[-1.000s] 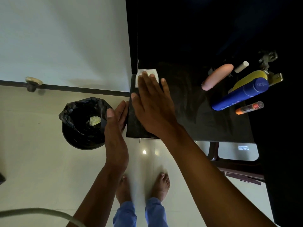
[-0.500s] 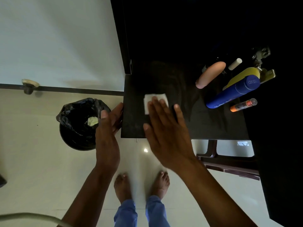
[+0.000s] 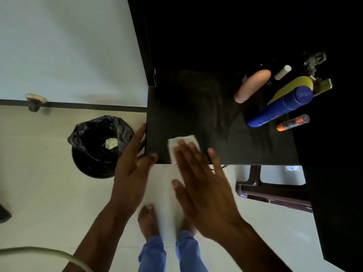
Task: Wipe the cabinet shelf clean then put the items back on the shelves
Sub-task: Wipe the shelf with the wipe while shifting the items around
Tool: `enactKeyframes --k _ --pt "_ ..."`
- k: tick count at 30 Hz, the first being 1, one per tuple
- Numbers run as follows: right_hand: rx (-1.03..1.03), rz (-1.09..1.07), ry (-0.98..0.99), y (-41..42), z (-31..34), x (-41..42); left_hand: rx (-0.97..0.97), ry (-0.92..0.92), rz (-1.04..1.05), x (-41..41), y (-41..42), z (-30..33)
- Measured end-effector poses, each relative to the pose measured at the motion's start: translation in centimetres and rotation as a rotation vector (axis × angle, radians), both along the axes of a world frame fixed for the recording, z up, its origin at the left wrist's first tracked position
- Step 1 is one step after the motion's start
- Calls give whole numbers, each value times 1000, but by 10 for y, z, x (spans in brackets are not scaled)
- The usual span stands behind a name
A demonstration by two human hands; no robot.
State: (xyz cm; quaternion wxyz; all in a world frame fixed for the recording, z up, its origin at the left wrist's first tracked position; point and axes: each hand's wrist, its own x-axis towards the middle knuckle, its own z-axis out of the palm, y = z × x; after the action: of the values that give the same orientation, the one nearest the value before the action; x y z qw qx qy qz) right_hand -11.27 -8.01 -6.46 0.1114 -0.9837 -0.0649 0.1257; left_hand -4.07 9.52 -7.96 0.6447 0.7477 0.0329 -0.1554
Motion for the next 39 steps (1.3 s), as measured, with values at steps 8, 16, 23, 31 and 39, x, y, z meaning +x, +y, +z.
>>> enactKeyframes --k 8,16,23,31,39 --pt "-12 -202 -44 -19 0 32 705 -358 -586 36 20 17" --pt "96 16 -34 19 -6 4 1039 -407 -898 92 21 43" --pt "14 -292 -71 -27 4 -6 991 -382 -884 93 26 47" --pt "130 -167 -102 44 -13 15 896 -279 -863 102 25 51" --pt "79 -107 -130 37 -21 -21 745 -284 -781 88 21 40"
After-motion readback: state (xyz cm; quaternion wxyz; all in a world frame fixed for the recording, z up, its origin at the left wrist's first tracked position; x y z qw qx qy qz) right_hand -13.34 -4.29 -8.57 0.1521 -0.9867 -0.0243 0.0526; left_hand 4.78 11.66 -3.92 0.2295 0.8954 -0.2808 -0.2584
